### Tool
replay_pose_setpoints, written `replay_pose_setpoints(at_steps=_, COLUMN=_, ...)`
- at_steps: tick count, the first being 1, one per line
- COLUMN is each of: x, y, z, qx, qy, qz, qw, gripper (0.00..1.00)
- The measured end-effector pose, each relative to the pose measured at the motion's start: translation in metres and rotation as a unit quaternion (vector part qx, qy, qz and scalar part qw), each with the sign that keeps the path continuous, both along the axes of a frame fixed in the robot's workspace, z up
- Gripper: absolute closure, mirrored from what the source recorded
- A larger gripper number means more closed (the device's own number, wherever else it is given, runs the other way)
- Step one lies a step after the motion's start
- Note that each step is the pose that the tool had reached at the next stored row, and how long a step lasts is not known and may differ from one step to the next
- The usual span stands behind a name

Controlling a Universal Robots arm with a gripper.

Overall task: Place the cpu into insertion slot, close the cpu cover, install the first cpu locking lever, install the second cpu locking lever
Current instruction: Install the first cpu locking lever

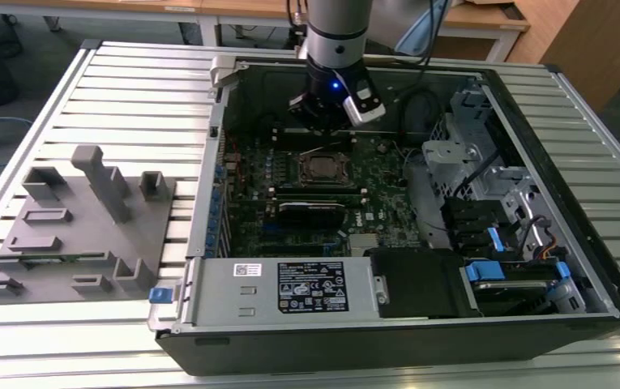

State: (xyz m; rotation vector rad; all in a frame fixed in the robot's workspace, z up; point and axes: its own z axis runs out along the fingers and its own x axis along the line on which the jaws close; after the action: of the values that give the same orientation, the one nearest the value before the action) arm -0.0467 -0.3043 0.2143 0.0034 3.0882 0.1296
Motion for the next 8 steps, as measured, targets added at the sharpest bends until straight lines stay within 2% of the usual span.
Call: replay_pose_setpoints(at_steps=8, x=0.0024, y=0.0000, z=-0.0003, qx=0.0002, qy=0.0000, qz=0.000, qw=1.0000, gripper=0.89)
